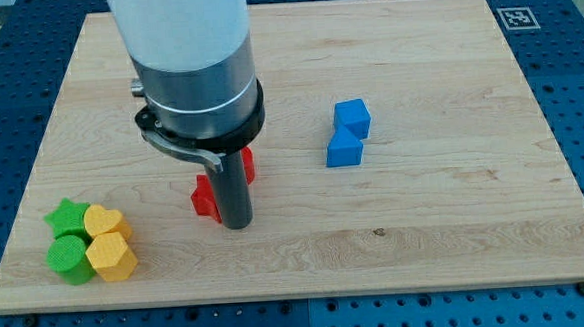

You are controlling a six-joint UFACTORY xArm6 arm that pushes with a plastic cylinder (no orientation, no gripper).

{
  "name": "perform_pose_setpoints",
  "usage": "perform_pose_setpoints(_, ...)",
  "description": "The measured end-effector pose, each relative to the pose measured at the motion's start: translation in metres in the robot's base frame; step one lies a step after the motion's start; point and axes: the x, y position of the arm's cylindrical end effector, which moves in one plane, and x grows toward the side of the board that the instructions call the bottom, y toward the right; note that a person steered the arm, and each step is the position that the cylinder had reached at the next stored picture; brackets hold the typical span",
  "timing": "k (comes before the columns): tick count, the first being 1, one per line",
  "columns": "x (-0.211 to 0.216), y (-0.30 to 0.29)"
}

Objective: Push the red star into the red circle

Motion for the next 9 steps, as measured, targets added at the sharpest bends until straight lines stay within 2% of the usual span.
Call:
perform_pose_setpoints(1, 0.008, 0.0)
perform_pose_setpoints(2, 0.039, 0.0)
perform_pose_setpoints(3, 0.039, -0.002)
perform_pose_setpoints(4, 0.028, -0.035)
perform_pose_setpoints(6, -0.012, -0.047)
perform_pose_setpoints(7, -0.025, -0.042)
perform_pose_setpoints(8, -0.025, -0.006)
perform_pose_setpoints(9, -0.026, 0.001)
